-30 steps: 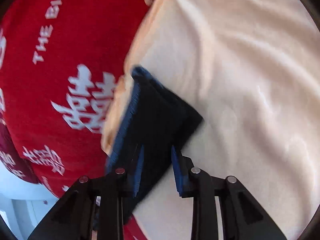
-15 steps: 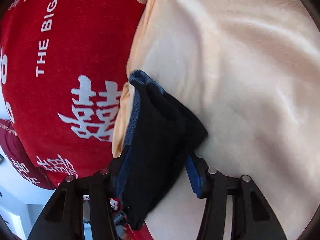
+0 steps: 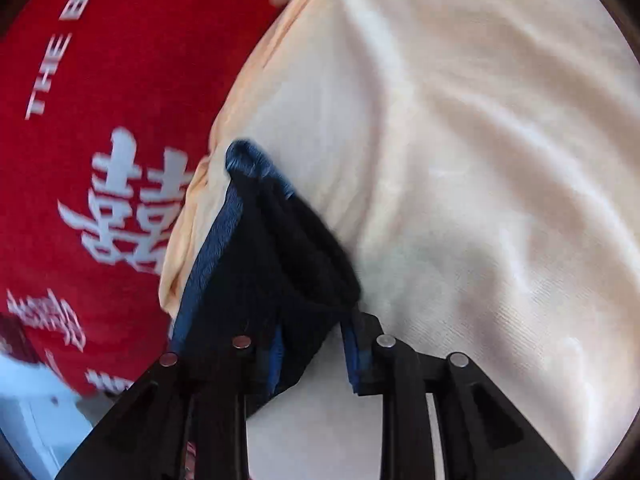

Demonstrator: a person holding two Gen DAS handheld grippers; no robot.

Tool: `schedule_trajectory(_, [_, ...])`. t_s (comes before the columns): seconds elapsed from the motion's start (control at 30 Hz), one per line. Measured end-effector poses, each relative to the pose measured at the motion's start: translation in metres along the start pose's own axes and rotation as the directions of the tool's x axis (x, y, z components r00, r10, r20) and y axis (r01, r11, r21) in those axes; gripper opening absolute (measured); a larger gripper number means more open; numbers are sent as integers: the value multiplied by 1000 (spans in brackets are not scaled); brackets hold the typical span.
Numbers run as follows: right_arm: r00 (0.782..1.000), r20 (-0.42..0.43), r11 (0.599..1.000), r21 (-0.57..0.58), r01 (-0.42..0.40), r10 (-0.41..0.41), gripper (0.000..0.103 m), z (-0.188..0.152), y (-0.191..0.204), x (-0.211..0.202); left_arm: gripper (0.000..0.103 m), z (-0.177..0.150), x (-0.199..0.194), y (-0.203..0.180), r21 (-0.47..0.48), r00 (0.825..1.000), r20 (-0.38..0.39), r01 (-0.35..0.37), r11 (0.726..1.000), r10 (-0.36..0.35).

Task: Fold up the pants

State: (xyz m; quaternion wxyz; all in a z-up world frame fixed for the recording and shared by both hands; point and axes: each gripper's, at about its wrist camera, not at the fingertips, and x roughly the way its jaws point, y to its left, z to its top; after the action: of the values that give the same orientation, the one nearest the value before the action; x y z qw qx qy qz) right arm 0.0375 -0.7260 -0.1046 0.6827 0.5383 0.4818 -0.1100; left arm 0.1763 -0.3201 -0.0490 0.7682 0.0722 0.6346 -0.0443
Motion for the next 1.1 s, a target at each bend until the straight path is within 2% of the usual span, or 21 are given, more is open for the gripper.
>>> schedule_trajectory(0.1, [992,89,994,-56,97,-92,34,-13,22,-30,103,22,-5,14,-20,998,60,-6,1000,7])
schedule_trajectory(0.17, [988,111,966,-222,130,-108,34,-20,58,-37,103,45,13,13,-42,998,50,-36,998,39])
schedule_trajectory(0.27, [991,60,904,-404,137,-123,34,-19,105,-9,103,60,55,10,-58,997,8,-72,996,72])
schedule_trajectory(0.33, [993,12,884,-453,113,-121,34,-13,121,23,103,62,60,15,-88,997,48,-54,995,58])
schedule_trajectory(0.37, [991,-21,871,-479,103,-129,34,-9,128,44,103,60,59,19,-94,998,42,-46,994,50])
schedule_trajectory(0.43, [980,-14,833,-530,162,-199,30,-3,131,71,103,57,54,25,-99,999,30,-40,994,44])
schedule_trajectory(0.5, [982,-2,846,-509,162,-189,23,6,121,72,103,51,47,35,-83,998,18,-59,995,61])
schedule_trajectory(0.57, [953,93,843,-448,298,-288,27,16,106,51,103,42,36,48,-79,997,24,-77,994,79])
schedule_trajectory(0.6, [926,148,836,-397,378,-348,28,21,96,37,103,36,30,56,-84,997,20,-78,993,80])
schedule_trajectory(0.63, [882,188,824,-315,471,-432,28,27,80,20,103,31,25,64,-92,997,18,-77,993,79])
schedule_trajectory(0.67, [851,193,814,-248,525,-489,30,31,67,7,103,23,19,73,-99,997,18,-79,992,81])
schedule_trajectory(0.7, [856,178,836,-192,513,-485,31,31,55,-8,103,15,16,73,-103,996,17,-82,991,84])
schedule_trajectory(0.77, [879,169,860,-191,473,-446,31,20,57,-22,103,-6,11,84,-96,995,9,-101,990,102])
schedule_trajectory(0.8, [897,167,865,-241,440,-409,31,8,68,-23,103,-13,14,86,-92,992,-3,-122,988,123])
schedule_trajectory(0.87, [932,149,850,-384,362,-330,32,-17,99,-11,103,-28,28,81,-87,987,-57,-153,984,148])
schedule_trajectory(0.9, [948,120,839,-442,317,-295,37,-27,113,1,103,-39,31,82,-92,986,-75,-154,984,147])
schedule_trajectory(0.93, [954,91,824,-484,294,-287,39,-35,125,16,103,-47,31,88,-118,991,-57,-127,985,121])
schedule_trajectory(1.0, [946,47,793,-533,295,-320,40,-42,136,46,103,-58,29,101,-166,994,-68,-94,982,83])
schedule_trajectory(1.07, [908,64,751,-540,380,-413,40,-37,121,63,103,-64,29,118,-184,994,-90,-84,979,68])
schedule_trajectory(1.1, [898,80,754,-515,408,-432,37,-30,107,62,103,-67,27,121,-181,993,-99,-86,980,69])
